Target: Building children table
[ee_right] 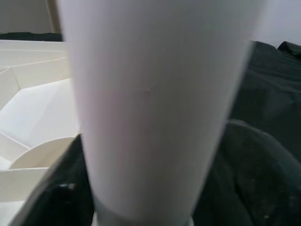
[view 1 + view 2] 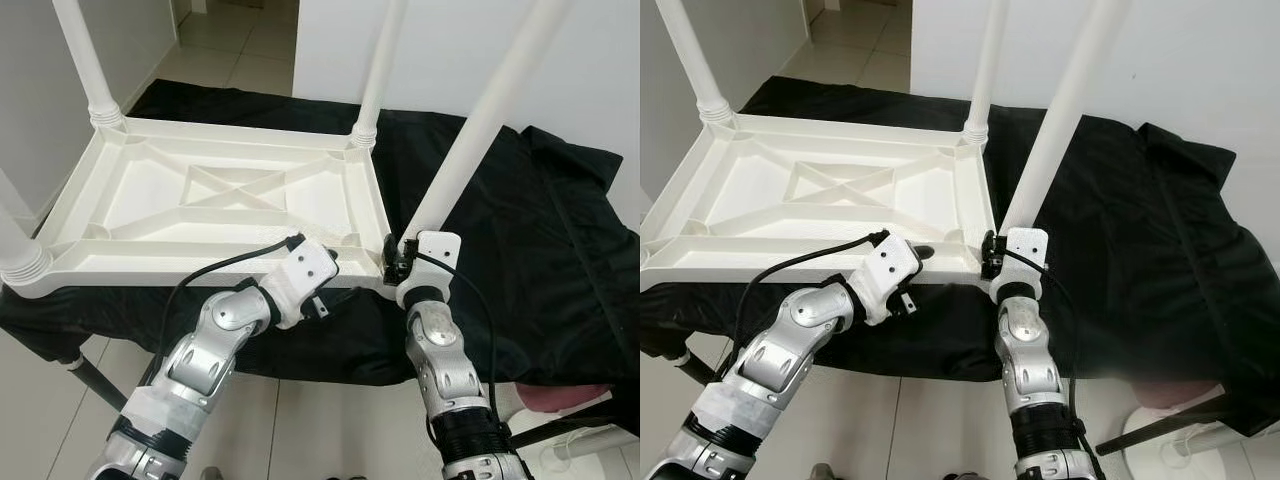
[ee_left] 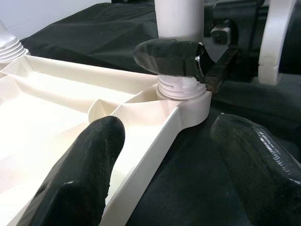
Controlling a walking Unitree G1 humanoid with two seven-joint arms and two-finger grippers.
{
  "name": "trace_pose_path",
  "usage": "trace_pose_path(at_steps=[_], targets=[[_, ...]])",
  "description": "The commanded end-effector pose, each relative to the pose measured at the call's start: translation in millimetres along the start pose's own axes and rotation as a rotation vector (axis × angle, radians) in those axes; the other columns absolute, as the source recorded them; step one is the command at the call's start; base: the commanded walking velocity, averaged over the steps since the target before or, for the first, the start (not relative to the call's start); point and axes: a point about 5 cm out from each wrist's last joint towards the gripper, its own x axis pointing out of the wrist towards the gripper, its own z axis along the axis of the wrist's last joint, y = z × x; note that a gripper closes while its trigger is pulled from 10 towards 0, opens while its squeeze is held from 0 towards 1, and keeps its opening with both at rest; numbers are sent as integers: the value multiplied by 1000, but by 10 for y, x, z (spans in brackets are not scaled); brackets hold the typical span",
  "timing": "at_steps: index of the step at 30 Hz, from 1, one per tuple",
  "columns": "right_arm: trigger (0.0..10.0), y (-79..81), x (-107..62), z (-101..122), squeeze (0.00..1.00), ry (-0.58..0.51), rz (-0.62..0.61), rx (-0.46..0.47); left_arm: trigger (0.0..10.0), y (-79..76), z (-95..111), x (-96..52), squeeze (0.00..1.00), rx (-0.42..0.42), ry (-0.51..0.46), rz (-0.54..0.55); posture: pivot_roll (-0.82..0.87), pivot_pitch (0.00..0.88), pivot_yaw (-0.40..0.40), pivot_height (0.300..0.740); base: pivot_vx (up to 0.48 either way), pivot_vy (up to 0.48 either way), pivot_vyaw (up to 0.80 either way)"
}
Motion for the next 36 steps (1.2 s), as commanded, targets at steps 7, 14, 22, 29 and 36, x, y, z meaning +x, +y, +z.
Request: trace_pose_path(at_steps=[7, 14, 22, 29, 36], targets=[[10000, -30, -187, -3, 1000, -31, 16, 29, 10000, -20, -18, 2, 0, 16, 4, -20, -20, 85, -50, 740, 0, 0, 0], [10000, -8, -436, 2, 0, -58, 91, 31, 10000, 51, -53, -9, 0, 15, 21, 22, -49, 109, -44, 740, 0, 0, 0], [10000, -93, -619, -40, 0, -43, 126, -8, 10000, 230, -132, -114, 0, 49, 69, 62, -56, 115, -58, 740, 0, 0, 0], [10000, -58, -653, -43, 0, -44, 185, -33, 10000, 331, -153, -169, 0, 70, 90, 95, -47, 110, -63, 740, 0, 0, 0], [0, 74, -696, -90, 0, -37, 300, -42, 10000, 661, -180, -354, 0, 88, 104, 264, -28, 95, -77, 740, 0, 0, 0]])
